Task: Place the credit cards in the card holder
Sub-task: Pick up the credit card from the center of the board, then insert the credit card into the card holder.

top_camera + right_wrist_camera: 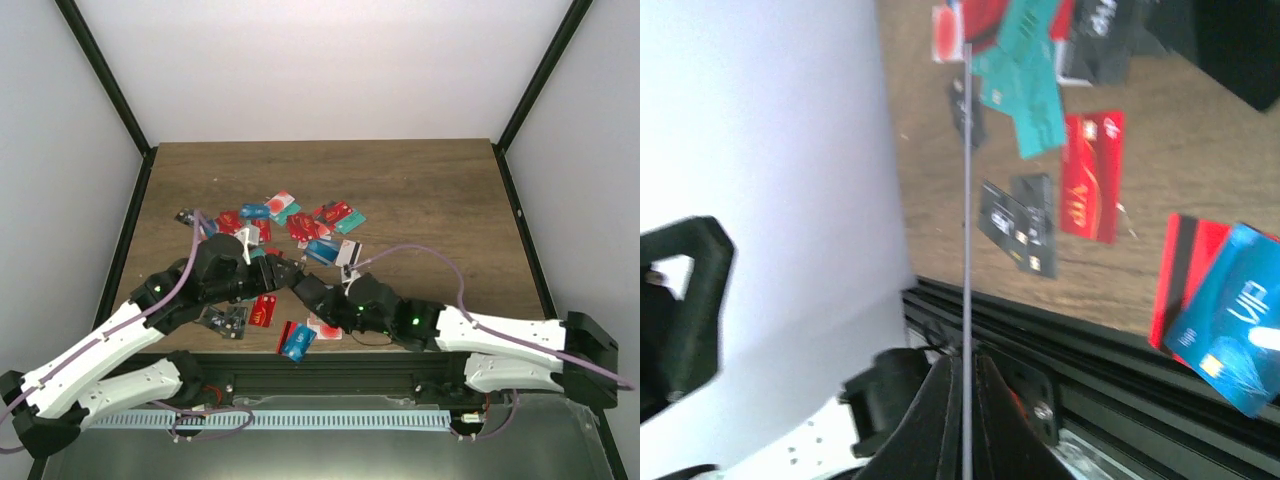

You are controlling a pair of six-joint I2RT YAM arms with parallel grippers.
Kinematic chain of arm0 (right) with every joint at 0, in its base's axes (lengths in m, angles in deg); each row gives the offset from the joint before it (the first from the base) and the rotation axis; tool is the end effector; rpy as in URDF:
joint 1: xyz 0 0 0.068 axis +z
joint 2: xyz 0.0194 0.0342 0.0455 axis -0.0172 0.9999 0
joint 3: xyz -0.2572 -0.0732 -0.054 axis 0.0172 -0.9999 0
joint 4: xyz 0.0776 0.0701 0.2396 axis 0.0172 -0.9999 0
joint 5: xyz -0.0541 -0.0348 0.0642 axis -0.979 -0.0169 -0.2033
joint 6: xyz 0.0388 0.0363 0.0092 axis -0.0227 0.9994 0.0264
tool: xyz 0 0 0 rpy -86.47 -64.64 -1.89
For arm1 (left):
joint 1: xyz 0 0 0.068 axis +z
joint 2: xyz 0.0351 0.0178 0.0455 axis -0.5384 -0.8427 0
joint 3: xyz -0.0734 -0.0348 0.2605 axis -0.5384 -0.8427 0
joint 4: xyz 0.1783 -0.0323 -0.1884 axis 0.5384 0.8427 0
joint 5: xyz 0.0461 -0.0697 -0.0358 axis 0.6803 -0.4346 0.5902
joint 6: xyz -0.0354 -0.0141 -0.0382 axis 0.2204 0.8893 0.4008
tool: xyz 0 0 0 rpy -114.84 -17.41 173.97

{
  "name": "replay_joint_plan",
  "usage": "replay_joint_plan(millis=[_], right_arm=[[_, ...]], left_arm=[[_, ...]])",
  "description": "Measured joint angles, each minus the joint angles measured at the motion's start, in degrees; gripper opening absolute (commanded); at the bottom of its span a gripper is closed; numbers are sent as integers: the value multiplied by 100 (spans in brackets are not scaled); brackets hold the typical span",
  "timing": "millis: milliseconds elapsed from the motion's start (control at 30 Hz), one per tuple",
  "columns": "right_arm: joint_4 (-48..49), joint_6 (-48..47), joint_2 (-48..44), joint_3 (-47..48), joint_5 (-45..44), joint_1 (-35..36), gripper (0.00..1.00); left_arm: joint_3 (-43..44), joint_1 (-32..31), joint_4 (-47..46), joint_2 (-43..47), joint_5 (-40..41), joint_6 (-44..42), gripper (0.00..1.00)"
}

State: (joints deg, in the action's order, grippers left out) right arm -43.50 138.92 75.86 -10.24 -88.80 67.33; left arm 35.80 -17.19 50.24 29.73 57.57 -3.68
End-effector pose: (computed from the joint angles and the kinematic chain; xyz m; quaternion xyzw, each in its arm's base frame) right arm 0.0911 0.2283 0.2374 0.1330 0.8462 0.5025 0.1173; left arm 0.1150 -0.1385 0.3246 -0.0349 0.9000 -0.3576 0.2469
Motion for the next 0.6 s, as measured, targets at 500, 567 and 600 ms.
replay_joint_plan(millis=[500,567,600], right_arm=[[929,-627,-1329,-55,-903,-221,1],[1064,-697,-1344,-59,-920,-221,1],[1167,-745,-1344,-59,-925,-223,1]], left_arm=[[-455,275,-2367,162,-1099,763,63],[-511,280,-2605,114,-1211,824,61],[-555,280,-2728,85,-1272,859,59]])
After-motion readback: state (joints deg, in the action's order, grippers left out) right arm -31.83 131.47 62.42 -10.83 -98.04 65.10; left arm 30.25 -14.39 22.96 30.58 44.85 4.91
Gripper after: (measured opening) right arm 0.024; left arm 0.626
